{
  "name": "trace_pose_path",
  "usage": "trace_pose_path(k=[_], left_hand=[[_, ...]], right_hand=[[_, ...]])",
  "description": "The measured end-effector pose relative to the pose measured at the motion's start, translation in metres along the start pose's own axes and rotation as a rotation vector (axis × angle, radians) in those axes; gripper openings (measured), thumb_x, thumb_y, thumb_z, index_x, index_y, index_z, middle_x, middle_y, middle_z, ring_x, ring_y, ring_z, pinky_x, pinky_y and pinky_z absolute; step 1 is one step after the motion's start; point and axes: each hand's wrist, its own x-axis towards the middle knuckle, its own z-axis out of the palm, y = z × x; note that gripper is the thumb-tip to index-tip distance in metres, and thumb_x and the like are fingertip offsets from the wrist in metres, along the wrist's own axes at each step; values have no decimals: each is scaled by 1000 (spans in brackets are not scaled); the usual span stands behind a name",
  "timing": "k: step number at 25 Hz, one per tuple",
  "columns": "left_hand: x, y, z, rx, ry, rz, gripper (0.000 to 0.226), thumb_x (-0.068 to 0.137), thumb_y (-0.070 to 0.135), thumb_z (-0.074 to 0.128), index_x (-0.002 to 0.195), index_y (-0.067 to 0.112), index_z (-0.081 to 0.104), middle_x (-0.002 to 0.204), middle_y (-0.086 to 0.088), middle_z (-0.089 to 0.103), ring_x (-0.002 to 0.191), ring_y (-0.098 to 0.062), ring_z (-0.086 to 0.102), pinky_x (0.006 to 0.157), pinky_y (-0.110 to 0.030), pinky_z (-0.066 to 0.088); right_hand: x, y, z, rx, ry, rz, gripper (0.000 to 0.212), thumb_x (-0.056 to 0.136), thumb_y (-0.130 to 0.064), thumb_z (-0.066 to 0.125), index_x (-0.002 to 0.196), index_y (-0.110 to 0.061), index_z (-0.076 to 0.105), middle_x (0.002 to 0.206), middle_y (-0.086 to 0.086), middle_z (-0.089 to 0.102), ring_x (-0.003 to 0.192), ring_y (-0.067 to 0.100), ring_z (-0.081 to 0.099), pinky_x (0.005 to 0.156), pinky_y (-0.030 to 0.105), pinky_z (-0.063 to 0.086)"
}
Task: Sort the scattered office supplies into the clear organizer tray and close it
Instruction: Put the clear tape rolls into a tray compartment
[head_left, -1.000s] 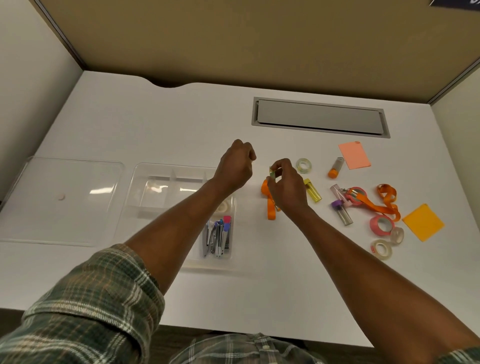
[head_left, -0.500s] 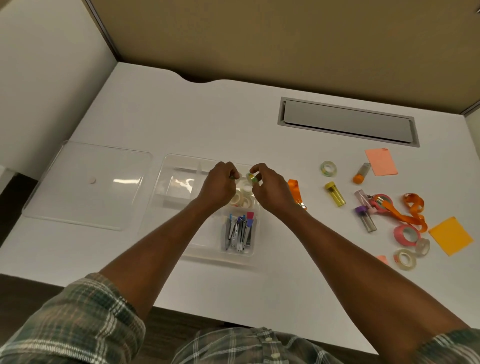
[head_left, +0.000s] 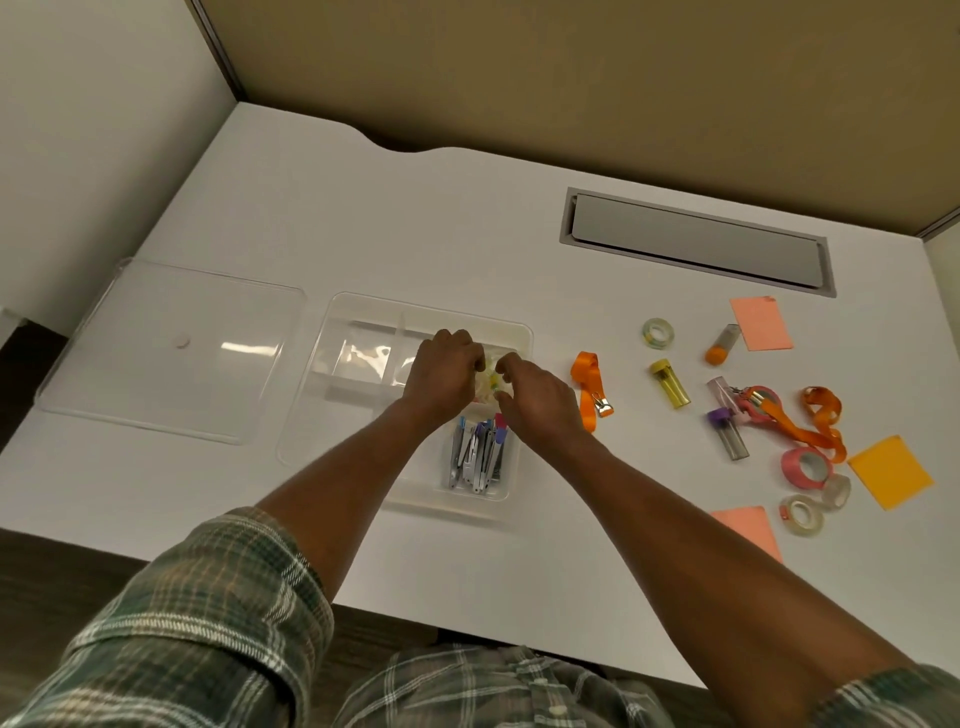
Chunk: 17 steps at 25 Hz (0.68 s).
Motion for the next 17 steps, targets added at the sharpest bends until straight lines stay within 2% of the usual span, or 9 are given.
trace_pose_path(k=[5,9,14,17], left_hand=[[-1,5,-1,-65,45,0,13,85,15,62,96,13,70,100,-7,64,90,-23,57,74,-31,39],[8,29,-4,-118,62,36,16,88,21,63,99,12,70,103,-7,64,94,-22,57,75,-27,38],[25,78,5,-154,42,109,15,88,25,63,98,14,69,101,-5,63,93,-21,56,76,-33,46],[35,110,17,-162,-4,151,15,88,25,63,97,15,69,98,-4,62,90,-22,55,72,-36,46]], right_hand=[[-9,6,-2,69,56,-18,38,90,-24,66,126,-13,58,125,8,61,101,25,63,72,24,45],[-21,20,-11,112,129,-8,35,90,-29,67,122,-15,62,124,5,62,94,21,66,70,20,45],[-44,61,-30,89,199,-1,27,90,-31,67,113,-18,63,114,1,62,83,19,64,64,27,47],[-58,95,-42,100,197,88,26,90,-31,66,113,-20,62,113,0,61,87,20,64,68,32,52]])
